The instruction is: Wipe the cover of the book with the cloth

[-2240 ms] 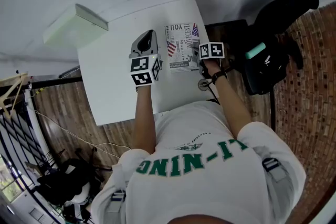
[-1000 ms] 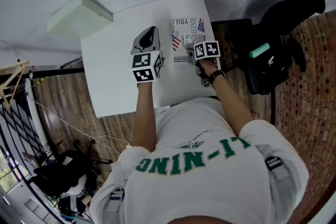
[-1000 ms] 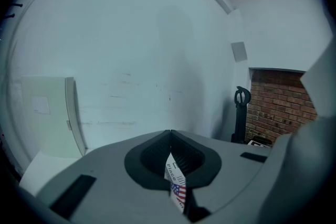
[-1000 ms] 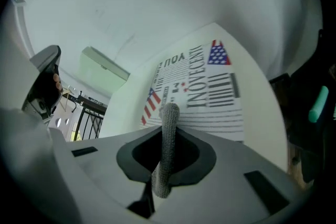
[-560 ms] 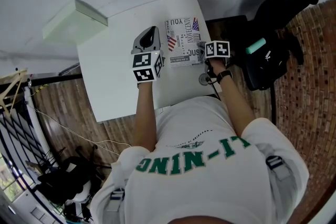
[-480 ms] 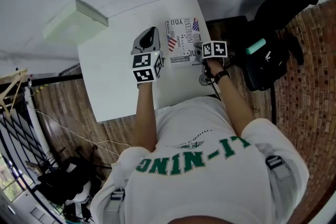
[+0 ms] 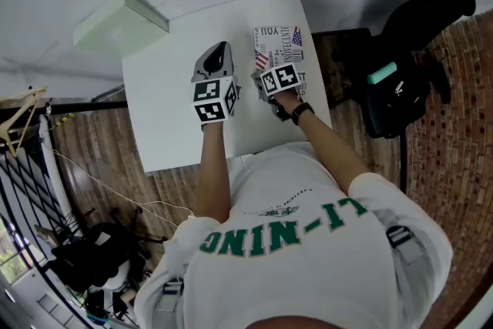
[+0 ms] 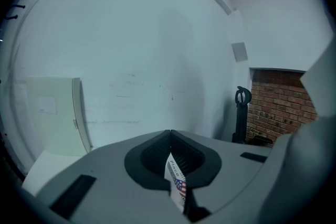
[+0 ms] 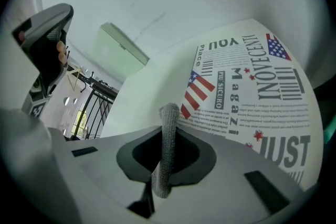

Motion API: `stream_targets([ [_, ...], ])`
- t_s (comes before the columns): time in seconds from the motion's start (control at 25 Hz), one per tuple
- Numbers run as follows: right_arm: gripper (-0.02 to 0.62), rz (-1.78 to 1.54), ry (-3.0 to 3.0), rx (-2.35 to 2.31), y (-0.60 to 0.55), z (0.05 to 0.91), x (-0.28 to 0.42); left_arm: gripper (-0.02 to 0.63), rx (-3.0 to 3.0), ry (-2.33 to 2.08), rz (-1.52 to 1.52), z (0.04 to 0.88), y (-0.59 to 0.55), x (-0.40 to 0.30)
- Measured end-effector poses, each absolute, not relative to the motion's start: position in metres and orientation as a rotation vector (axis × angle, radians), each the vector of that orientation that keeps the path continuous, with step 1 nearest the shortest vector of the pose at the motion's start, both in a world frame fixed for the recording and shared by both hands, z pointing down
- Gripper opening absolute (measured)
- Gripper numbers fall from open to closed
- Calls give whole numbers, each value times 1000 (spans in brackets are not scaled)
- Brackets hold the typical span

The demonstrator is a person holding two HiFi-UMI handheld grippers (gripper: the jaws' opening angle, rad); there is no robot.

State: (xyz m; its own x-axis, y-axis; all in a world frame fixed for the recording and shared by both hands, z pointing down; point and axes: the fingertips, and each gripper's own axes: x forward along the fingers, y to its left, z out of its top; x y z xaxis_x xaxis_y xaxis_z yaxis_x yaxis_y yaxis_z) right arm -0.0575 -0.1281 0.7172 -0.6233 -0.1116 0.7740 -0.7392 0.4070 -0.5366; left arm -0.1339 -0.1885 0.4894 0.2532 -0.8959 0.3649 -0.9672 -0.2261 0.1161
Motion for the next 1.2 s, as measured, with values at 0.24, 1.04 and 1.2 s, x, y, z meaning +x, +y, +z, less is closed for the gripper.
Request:
stream_targets([
  [0.24,32,1233,-1977,838,-133,719,-12,14,2239,-1674,319,495,-189,-120],
  [1.04,32,1314,-2030,843,-116,699,-6,14,2284,-1645,310,488,-185,-102],
  [1.2,32,1236,-2035,701,-94,712,-50,14,2265,-1666,317,490,-179,-108],
])
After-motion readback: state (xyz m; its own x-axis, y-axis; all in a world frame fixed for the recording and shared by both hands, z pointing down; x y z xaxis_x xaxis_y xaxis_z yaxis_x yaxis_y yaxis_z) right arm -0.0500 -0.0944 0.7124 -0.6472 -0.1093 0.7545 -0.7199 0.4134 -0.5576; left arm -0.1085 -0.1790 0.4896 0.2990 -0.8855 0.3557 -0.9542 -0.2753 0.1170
